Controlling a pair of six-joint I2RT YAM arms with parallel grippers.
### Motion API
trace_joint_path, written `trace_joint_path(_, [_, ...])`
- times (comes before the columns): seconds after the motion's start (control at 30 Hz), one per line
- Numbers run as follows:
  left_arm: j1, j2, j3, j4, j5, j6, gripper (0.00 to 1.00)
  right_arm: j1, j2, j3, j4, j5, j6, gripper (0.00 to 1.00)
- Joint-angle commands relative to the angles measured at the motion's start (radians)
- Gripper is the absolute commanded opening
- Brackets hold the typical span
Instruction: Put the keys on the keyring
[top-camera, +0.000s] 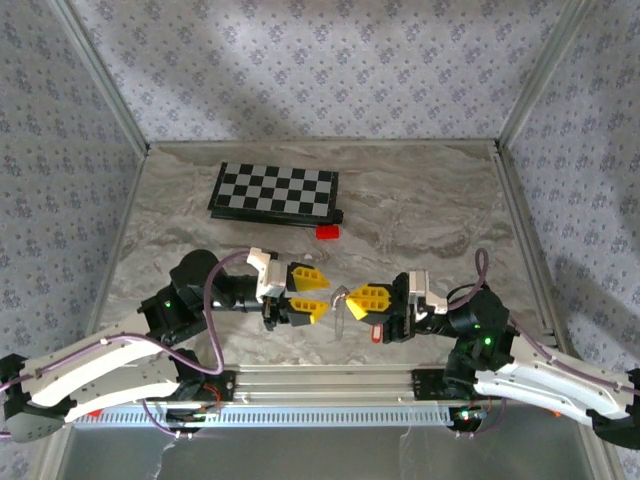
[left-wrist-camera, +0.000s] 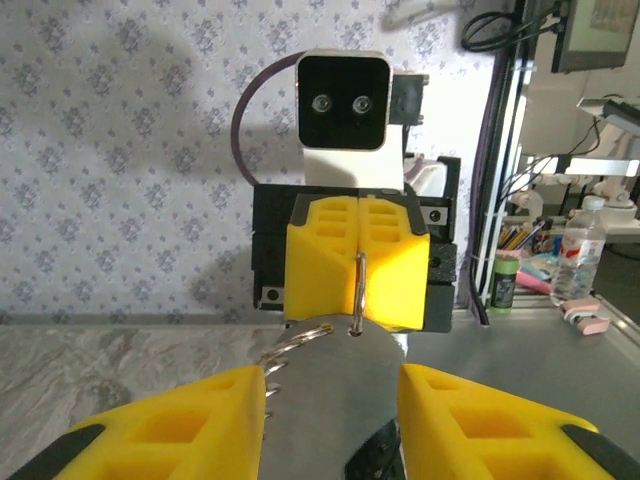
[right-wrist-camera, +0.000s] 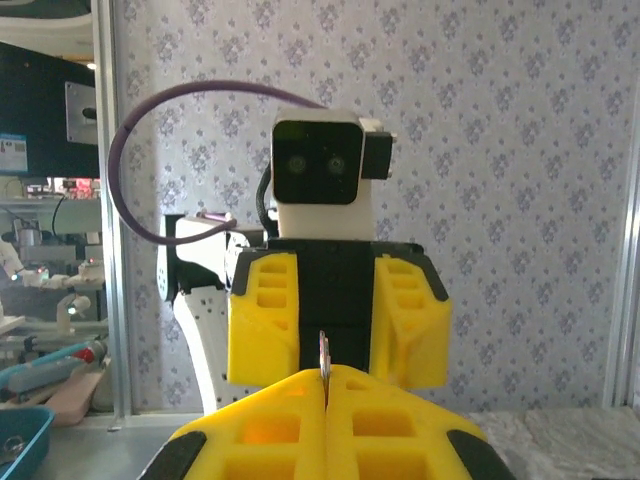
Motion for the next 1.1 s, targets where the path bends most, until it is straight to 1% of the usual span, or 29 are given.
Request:
trace_joint_path(0.0, [-0.001, 0.015, 0.013, 0.108, 0.059, -0.029, 0.4, -0.009, -0.002, -0.001, 0.077, -0.019, 0.029, 0.0])
trace_joint_path(0.17, [-0.015, 0.054, 0.036, 0.133, 0.083, -0.027, 0.4, -0.015, 0.004, -0.002, 0.082, -0.026, 0.034, 0.0])
trace_joint_path(0.47, [-0.033, 0.087, 0.061, 0.137, 0.085, -0.016, 0.31, -0.023, -0.004, -0.009, 0.085, -0.03, 0.039, 0.0])
trace_joint_path(0.73, [-0.034, 0.081, 0.069, 0.138, 0.068, -0.01, 0.27, -0.027, -0.013, -0.016, 0.065, -0.036, 0.036, 0.0])
trace_joint_path(1.07, [-0.036, 0.106, 0.081, 0.14, 0.08, -0.002, 0.21, -0.028, -0.01, -0.019, 0.059, -0.034, 0.034, 0.0])
